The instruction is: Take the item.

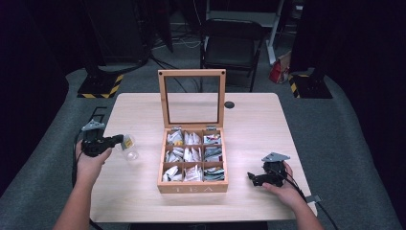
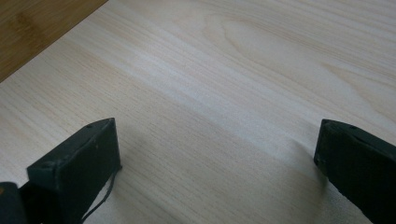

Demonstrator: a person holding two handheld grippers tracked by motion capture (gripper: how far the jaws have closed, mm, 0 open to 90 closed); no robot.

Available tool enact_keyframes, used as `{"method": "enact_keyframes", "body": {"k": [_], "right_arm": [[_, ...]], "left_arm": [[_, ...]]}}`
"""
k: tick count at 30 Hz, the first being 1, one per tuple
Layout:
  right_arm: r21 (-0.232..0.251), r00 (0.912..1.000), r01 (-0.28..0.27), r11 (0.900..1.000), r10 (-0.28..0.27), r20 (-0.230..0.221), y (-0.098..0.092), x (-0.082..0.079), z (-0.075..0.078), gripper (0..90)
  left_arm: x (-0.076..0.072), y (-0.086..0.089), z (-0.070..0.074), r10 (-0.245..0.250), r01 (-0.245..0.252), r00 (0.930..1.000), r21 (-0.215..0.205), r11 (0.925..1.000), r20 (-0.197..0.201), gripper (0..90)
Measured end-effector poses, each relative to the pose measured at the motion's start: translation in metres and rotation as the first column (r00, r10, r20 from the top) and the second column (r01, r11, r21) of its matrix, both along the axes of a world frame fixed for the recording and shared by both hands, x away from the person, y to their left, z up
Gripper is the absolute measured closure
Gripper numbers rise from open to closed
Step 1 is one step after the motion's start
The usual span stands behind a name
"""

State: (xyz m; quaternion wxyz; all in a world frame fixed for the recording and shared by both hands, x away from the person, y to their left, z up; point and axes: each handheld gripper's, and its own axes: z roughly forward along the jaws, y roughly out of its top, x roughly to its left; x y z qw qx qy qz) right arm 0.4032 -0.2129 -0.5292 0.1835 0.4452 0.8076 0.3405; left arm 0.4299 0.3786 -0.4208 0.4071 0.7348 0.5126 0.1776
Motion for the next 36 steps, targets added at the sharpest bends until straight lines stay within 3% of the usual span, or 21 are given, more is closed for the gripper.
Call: {"method": "enact_keyframes", "body": {"k": [9,19,30,31,36], "right_arm": [[0.0,1.0,-0.002,1.0,0.002,-0.001,0.0,0.0,0.0,0.0],[0.0,1.0,0.0,1.0,0.0,0.0,0.0,0.0,0.0,0.0],[0.0,1.0,0.0,1.0,0.0,0.0,0.0,0.0,0.0,0.0],[0.0,1.0,0.0,1.0,0.0,0.0,0.0,0.0,0.0,0.0],[0.0,1.0,-0.002,1.0,0.002,-0.002,0.0,0.0,0.0,0.0]], "left_arm": [[0.002,-0.003,-0.004,0.005,-0.005,0.9998,0.013,0.9999,-0.022,86.5],[0.001,-0.002,-0.003,0.009,-0.009,0.9998,0.008,0.9999,-0.015,82.7],[-0.005,-0.006,0.004,-0.004,0.004,1.0,-0.006,1.0,0.002,63.0],[-0.007,-0.007,0.005,0.003,-0.003,0.9999,-0.012,0.9999,0.01,57.6],[-0.009,-0.008,0.009,-0.001,0.001,1.0,-0.017,0.9999,0.002,47.8]]}}
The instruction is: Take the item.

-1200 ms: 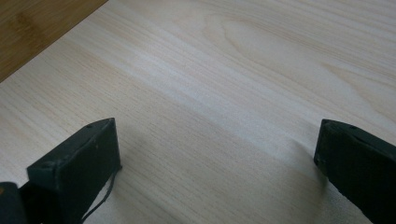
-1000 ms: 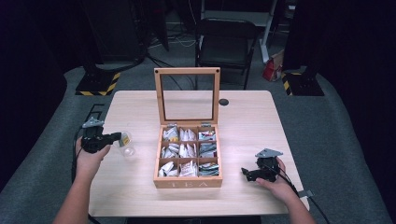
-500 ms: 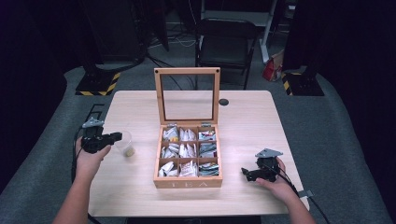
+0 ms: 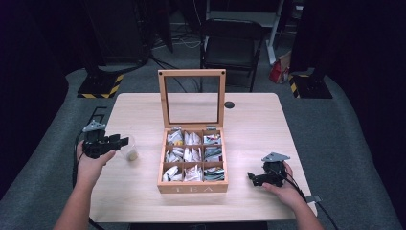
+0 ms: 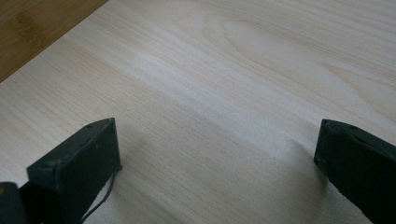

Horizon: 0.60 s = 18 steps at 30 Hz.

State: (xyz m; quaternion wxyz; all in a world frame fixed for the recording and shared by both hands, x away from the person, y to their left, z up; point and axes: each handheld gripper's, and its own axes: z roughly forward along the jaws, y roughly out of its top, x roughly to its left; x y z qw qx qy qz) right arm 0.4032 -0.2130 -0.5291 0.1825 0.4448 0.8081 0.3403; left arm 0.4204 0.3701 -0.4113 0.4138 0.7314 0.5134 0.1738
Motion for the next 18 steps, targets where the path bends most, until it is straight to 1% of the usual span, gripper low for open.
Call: {"method": "enact_keyframes", "body": {"k": [1,5,6,7,9,10,14,18], "right_arm": [[0.0,1.0,0.001,1.0,-0.001,0.002,0.0,0.0,0.0,0.0],[-0.001,1.0,-0.002,1.0,0.002,0.0,0.0,0.0,0.0,0.0],[0.0,1.0,-0.001,1.0,0.001,0.0,0.0,0.0,0.0,0.0],[0.001,1.0,-0.001,1.0,0.001,0.002,0.0,0.0,0.0,0.0],[0.001,1.0,-0.001,1.0,0.001,0.003,0.0,0.0,0.0,0.0],[-0.001,1.0,-0.001,1.0,0.001,0.0,0.0,0.0,0.0,0.0],[0.0,1.0,0.001,1.0,-0.001,0.003,0.0,0.0,0.0,0.0],[0.0,1.0,0.001,1.0,-0.001,0.002,0.0,0.0,0.0,0.0]], "left_arm": [[-0.001,-0.001,0.001,0.001,-0.001,1.0,0.005,1.0,0.008,46.5],[-0.004,-0.003,0.004,-0.01,0.01,0.9999,0.006,0.9999,0.008,43.8],[-0.005,-0.005,0.005,-0.003,0.002,0.9998,0.013,0.9999,0.021,43.5],[-0.006,-0.005,0.006,-0.01,0.01,0.9999,0.018,0.9998,0.008,43.0],[-0.007,-0.006,0.006,-0.01,0.01,0.9999,0.023,0.9997,0.012,42.7],[-0.008,-0.008,0.008,-0.016,0.016,0.9997,0.04,0.9991,0.016,42.7],[-0.012,-0.011,0.008,-0.022,0.021,0.9996,0.051,0.9985,0.016,42.1],[-0.016,-0.015,0.01,-0.041,0.04,0.999,0.064,0.9971,0.016,42.0]]}}
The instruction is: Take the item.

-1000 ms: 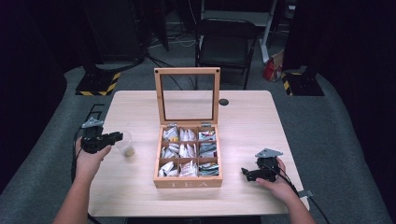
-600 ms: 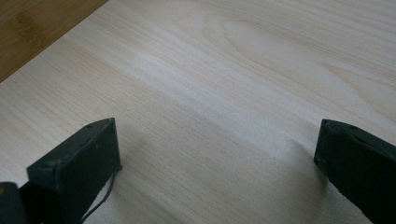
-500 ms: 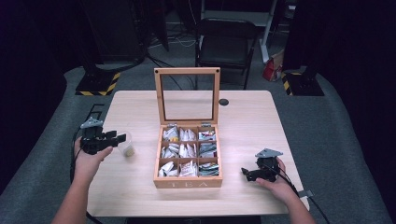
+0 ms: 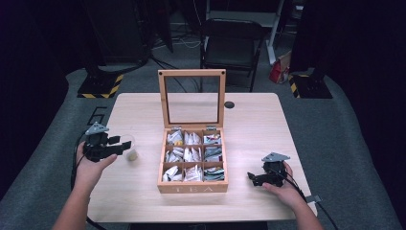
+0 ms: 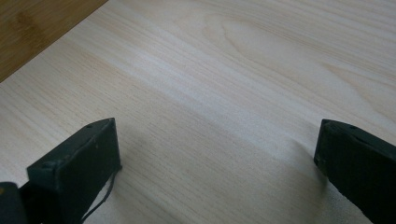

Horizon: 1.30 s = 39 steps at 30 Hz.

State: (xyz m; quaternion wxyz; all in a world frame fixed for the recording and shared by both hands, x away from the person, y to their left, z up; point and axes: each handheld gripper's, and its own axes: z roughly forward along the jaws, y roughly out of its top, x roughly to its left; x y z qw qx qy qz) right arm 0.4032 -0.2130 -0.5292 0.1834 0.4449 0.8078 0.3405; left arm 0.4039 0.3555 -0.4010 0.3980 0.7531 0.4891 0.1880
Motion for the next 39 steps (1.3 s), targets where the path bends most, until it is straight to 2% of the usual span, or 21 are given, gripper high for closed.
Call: {"method": "enact_keyframes", "body": {"k": [4,8,20,27,39], "right_arm": [[-0.001,1.0,0.0,1.0,0.0,0.0,0.0,0.0,0.0,0.0],[0.0,1.0,0.0,1.0,0.0,0.0,0.0,0.0,0.0,0.0],[0.001,1.0,0.001,1.0,-0.001,0.002,0.0,0.0,0.0,0.0],[-0.001,1.0,-0.001,1.0,0.001,0.0,0.0,0.0,0.0,0.0],[-0.001,1.0,-0.003,1.0,0.003,-0.002,0.0,0.0,0.0,0.0]], "left_arm": [[-0.006,-0.003,0.0,-0.01,0.009,0.9999,0.004,0.9999,0.01,41.8],[-0.012,-0.007,-0.002,-0.033,0.033,0.9995,0.017,0.9993,-0.001,41.7],[-0.025,-0.012,-0.014,-0.055,0.055,0.9984,0.015,0.9983,-0.014,41.6],[-0.034,-0.017,-0.028,-0.071,0.072,0.9973,0.007,0.9974,-0.016,41.6],[-0.04,-0.021,-0.052,-0.092,0.092,0.9955,-0.001,0.9958,-0.021,41.5]]}}
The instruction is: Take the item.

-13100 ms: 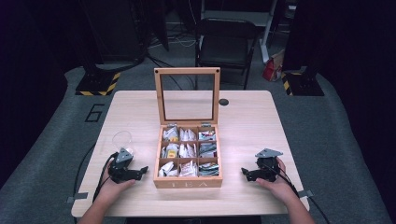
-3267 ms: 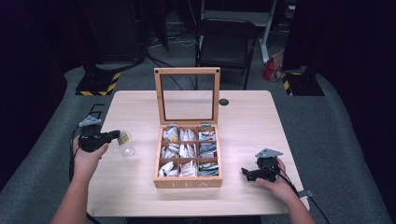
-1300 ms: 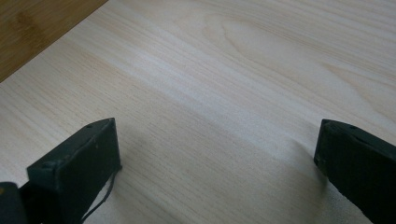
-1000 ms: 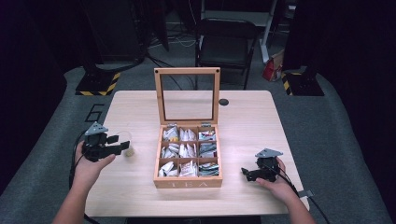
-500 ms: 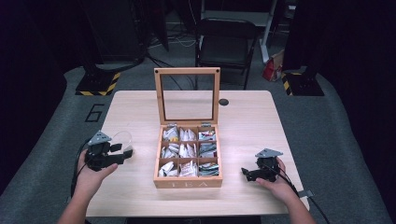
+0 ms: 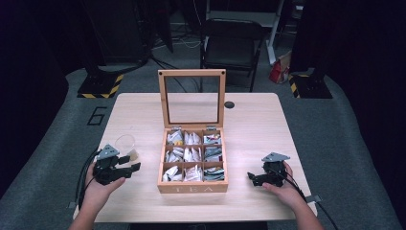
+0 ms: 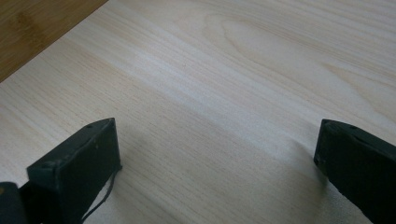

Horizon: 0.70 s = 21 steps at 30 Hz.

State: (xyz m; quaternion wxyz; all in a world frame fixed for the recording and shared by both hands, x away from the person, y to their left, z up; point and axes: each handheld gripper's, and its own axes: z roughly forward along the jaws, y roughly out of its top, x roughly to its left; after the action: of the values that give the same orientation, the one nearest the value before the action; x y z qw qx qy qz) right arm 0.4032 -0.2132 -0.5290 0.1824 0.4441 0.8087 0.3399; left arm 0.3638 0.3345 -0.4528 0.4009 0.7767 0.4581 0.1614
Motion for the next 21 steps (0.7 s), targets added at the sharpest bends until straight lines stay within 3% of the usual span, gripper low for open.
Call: {"method": "enact_keyframes", "body": {"k": [10,21], "right_arm": [[0.001,1.0,0.003,1.0,-0.003,0.002,0.0,0.0,0.0,0.0],[0.001,1.0,0.003,1.0,-0.003,0.002,0.0,0.0,0.0,0.0]], "left_arm": [[-0.002,0.002,-0.02,0.006,-0.006,0.9997,-0.014,0.9999,-0.025,40.8],[-0.003,0.0,-0.031,0.004,-0.004,0.9985,-0.009,1.0,-0.055,40.5]]}}
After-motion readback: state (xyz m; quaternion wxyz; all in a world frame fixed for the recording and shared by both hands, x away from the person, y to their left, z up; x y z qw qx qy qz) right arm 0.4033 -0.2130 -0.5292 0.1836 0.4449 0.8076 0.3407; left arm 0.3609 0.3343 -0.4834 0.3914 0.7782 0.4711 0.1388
